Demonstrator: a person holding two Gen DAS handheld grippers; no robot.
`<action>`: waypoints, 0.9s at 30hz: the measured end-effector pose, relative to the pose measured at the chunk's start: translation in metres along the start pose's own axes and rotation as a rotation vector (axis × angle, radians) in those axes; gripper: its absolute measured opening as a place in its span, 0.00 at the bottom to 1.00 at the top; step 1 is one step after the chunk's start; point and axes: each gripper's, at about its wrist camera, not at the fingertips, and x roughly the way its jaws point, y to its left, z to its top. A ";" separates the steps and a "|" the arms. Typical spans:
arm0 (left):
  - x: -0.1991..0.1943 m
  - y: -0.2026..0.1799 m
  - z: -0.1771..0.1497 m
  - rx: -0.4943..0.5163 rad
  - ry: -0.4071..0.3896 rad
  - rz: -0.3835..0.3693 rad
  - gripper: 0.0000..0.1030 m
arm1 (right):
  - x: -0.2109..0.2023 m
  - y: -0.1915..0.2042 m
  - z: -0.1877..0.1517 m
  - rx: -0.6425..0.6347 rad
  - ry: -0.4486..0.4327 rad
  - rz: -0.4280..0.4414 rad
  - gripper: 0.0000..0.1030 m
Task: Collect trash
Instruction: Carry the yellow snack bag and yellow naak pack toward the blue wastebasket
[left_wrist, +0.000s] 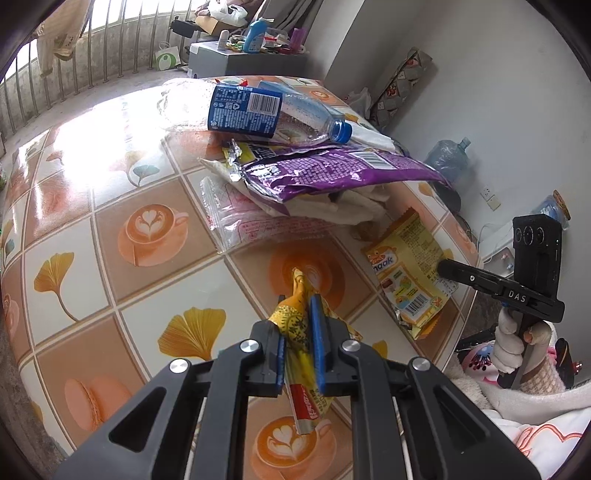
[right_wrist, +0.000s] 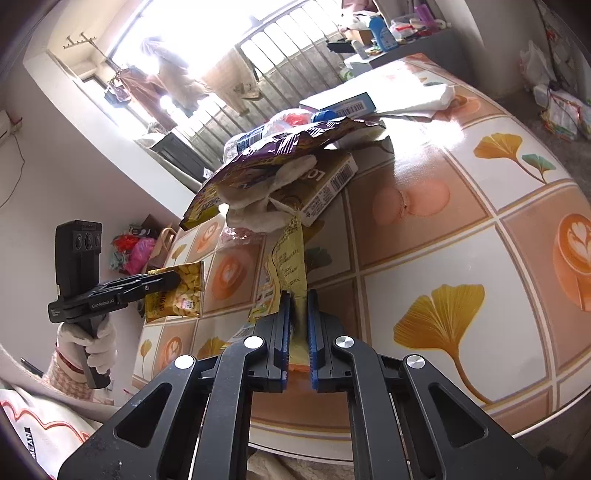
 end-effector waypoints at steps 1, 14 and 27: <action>0.000 -0.002 0.001 0.000 -0.001 -0.011 0.11 | -0.002 -0.002 -0.001 0.005 -0.003 -0.005 0.07; 0.012 -0.040 0.023 0.077 -0.011 -0.114 0.11 | -0.039 -0.025 -0.006 0.074 -0.084 -0.053 0.06; 0.041 -0.094 0.052 0.184 -0.016 -0.187 0.11 | -0.073 -0.059 -0.001 0.167 -0.185 -0.113 0.06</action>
